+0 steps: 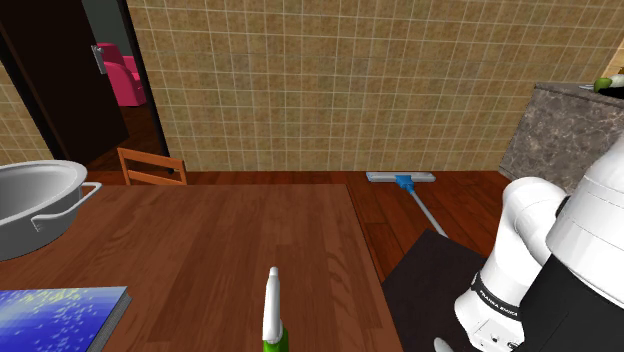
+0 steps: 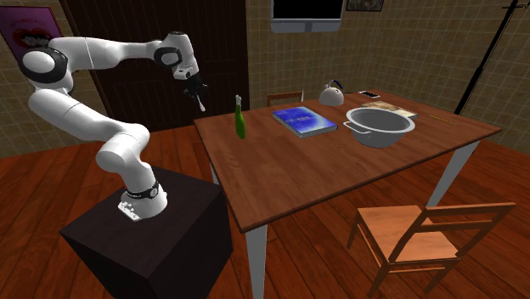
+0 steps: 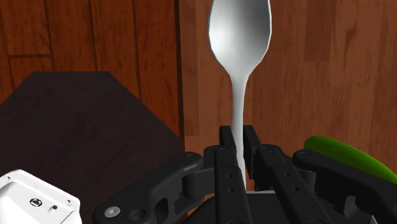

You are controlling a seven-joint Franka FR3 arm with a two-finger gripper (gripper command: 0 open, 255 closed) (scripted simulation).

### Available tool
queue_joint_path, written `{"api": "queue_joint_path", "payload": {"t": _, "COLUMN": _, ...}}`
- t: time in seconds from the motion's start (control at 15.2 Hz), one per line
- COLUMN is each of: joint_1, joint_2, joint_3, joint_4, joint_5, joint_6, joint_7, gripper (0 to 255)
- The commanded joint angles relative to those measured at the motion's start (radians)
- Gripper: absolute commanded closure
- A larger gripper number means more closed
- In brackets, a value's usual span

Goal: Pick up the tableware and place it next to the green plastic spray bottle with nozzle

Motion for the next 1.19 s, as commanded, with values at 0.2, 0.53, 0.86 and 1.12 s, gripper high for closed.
{"api": "queue_joint_path", "payload": {"t": 0.2, "joint_1": 0.006, "joint_2": 0.0, "joint_3": 0.033, "joint_4": -0.058, "joint_5": 0.029, "joint_6": 0.06, "joint_7": -0.015, "gripper": 255}}
{"api": "queue_joint_path", "payload": {"t": 0.53, "joint_1": 0.009, "joint_2": 0.008, "joint_3": 0.072, "joint_4": -0.109, "joint_5": 0.06, "joint_6": 0.122, "joint_7": -0.029, "gripper": 255}}
{"api": "queue_joint_path", "payload": {"t": 0.86, "joint_1": 0.009, "joint_2": 0.023, "joint_3": 0.116, "joint_4": -0.155, "joint_5": 0.094, "joint_6": 0.187, "joint_7": -0.043, "gripper": 255}}
{"api": "queue_joint_path", "payload": {"t": 1.12, "joint_1": 0.005, "joint_2": 0.04, "joint_3": 0.156, "joint_4": -0.188, "joint_5": 0.122, "joint_6": 0.242, "joint_7": -0.055, "gripper": 255}}
